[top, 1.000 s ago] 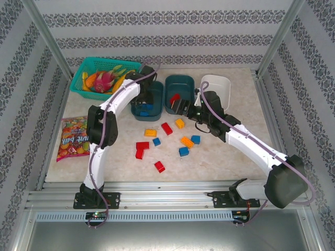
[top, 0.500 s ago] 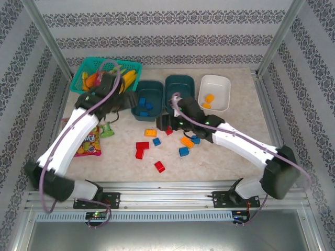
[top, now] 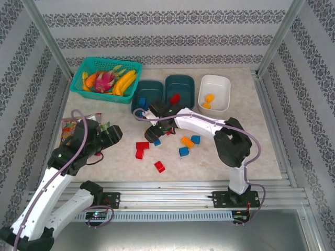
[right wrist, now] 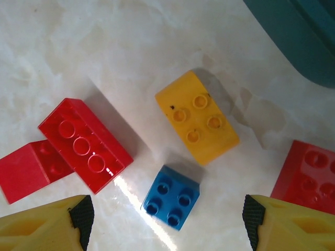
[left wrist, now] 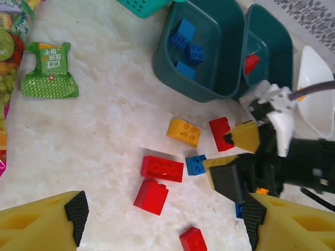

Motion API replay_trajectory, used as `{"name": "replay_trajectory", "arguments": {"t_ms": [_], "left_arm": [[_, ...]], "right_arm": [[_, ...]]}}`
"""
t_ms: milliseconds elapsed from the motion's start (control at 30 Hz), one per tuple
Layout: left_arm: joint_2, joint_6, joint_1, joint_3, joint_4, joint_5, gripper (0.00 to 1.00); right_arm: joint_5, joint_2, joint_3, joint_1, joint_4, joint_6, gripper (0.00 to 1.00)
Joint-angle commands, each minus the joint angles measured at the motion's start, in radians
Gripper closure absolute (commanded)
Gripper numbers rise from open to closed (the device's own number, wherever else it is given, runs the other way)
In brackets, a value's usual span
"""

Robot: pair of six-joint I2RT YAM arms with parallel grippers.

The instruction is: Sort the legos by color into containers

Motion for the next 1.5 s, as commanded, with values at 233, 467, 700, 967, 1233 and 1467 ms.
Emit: {"name": "replay_trajectory", "arguments": {"t_ms": [233,467,700,967,1233,1467], "left_arm": [[-0.03,-0.014,0.003,0.036,-0.099,0.007,0.2],[-0.03,-0.016,0.004,0.044,-0.11,0.009,0.2],[-0.03,-0.012,0.004,0.057,-0.118,0.009,0.2],[-0.03,-0.008,0.003,0.061,-0.104,0.017,0.2],[-0.03,-0.009,0.004,0.054,-0.089,0.017,0.2],[-0.024,-0.005,0.003,0.051,-0.074,0.023,0.2]], "right_arm": [[0.12,0.155,0.136,0.02,-0.052,-0.078,0.23],[0.147,0.23,0.209,0.03,-0.065,-0.098,0.22],[0.139,0.285,0.26,0.03,-0.087,-0.114,0.25],[0.102,0.314,0.267,0.03,-0.103,-0.101,0.38],[0.11,0.307,0.265,0.048,-0.105,-0.1,0.58],[0.136,0.245,0.237,0.063,-0.09,-0.1,0.74]]}}
